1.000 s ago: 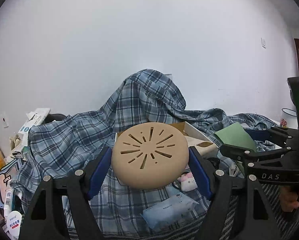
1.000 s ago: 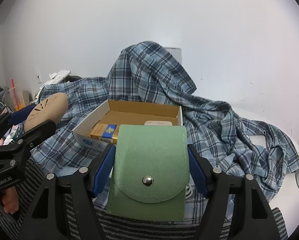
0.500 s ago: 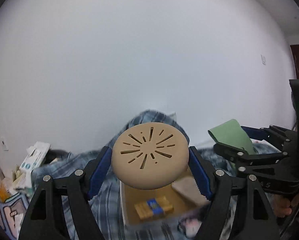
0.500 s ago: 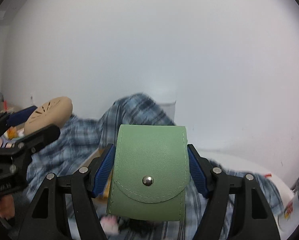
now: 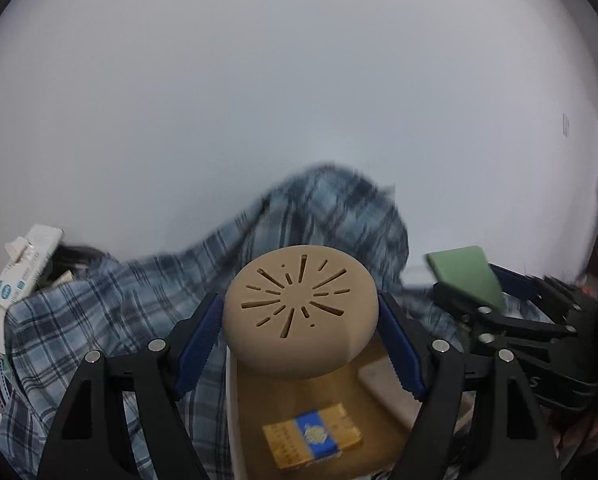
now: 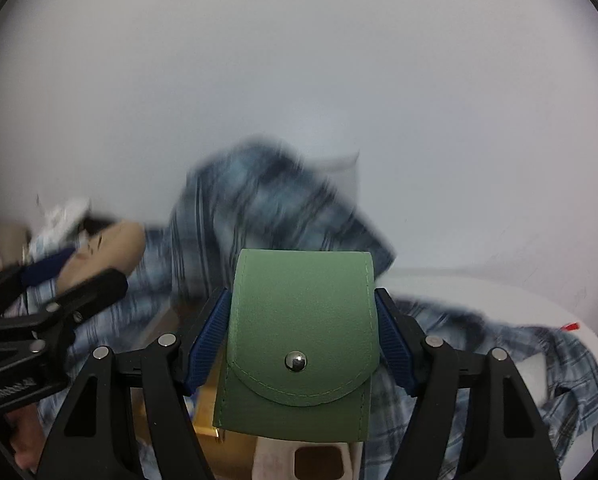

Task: Organize soft objects
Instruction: 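Lower the tan pad into the box with the left tool while the right tool drops the green pouch in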

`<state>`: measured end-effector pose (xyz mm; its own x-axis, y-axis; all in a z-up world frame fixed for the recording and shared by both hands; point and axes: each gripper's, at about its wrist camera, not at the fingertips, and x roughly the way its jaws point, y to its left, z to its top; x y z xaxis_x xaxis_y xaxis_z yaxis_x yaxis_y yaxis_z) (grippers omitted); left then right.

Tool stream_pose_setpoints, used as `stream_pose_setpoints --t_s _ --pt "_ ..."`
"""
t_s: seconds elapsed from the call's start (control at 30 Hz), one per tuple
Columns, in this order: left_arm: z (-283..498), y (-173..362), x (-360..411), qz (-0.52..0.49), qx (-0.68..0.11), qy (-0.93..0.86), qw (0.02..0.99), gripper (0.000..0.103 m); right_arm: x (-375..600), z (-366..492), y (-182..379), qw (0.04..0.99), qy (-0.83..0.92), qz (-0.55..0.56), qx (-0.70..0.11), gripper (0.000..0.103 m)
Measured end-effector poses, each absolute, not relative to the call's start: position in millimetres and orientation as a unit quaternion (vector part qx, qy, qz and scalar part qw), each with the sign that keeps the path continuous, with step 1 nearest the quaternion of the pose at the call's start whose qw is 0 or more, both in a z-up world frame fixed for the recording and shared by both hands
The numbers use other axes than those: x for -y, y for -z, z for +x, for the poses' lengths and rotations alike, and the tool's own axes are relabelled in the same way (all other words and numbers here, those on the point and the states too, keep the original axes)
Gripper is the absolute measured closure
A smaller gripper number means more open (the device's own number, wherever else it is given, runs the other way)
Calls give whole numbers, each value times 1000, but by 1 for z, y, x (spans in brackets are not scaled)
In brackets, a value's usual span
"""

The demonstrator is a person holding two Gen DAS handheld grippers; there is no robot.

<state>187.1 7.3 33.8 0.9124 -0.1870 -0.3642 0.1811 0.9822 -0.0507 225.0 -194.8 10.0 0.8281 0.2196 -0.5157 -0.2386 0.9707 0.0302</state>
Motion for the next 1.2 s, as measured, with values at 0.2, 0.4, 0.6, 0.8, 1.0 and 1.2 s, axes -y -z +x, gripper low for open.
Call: stream_pose_setpoints --t_s 0.2,0.4,0.6,0.8,1.0,1.2 --pt "212 -8 -7 10 -255 86 963 23 201 254 41 911 -136 12 -390 34" --pt "225 18 3 21 -292 83 952 22 205 262 63 899 -140 16 -415 34" --pt "233 38 4 28 -312 72 947 19 200 264 68 901 -135 7 -413 25" --pt "229 30 -5 12 -283 57 957 14 201 259 55 917 -122 -5 -381 14" --pt "215 8 -14 -6 -254 58 965 14 212 241 27 928 -121 -2 -352 14" --pt "164 -26 -8 28 -196 62 978 14 222 187 1 941 -147 -28 -305 14"
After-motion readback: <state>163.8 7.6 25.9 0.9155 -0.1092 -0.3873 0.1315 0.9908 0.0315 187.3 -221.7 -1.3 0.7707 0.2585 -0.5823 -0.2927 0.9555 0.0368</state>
